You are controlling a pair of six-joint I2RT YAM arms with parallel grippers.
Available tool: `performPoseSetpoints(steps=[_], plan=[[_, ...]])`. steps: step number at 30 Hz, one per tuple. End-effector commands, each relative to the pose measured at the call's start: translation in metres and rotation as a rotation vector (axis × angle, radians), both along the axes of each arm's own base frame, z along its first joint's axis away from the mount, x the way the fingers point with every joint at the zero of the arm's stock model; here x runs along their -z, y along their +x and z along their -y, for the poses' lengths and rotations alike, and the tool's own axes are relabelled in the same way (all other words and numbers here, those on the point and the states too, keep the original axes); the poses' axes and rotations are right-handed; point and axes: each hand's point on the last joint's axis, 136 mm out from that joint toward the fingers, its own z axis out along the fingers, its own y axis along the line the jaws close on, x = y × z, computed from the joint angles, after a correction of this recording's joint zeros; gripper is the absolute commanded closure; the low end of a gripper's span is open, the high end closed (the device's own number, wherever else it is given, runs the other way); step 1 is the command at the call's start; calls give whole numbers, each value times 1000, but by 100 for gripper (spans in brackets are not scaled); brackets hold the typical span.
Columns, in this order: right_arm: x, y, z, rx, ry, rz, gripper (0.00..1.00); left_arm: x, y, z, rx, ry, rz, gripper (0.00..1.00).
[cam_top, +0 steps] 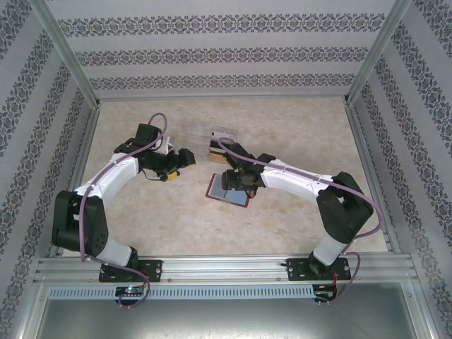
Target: Take the credit cards out of the card holder
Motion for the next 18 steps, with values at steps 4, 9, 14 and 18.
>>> performPoseSetpoints(steps=[4,9,14,18], plan=[[9,12,-14,189,10,13,40,10,5,18,10,21,2,20],[27,15,-8,183,-92,-1,42,23,5,20,-7,28,-29,26],[45,13,-5,148,-153,-33,42,38,3,32,20,6,-69,39],[59,9,4,128,-221,-60,43,48,2,43,41,-21,-101,50]])
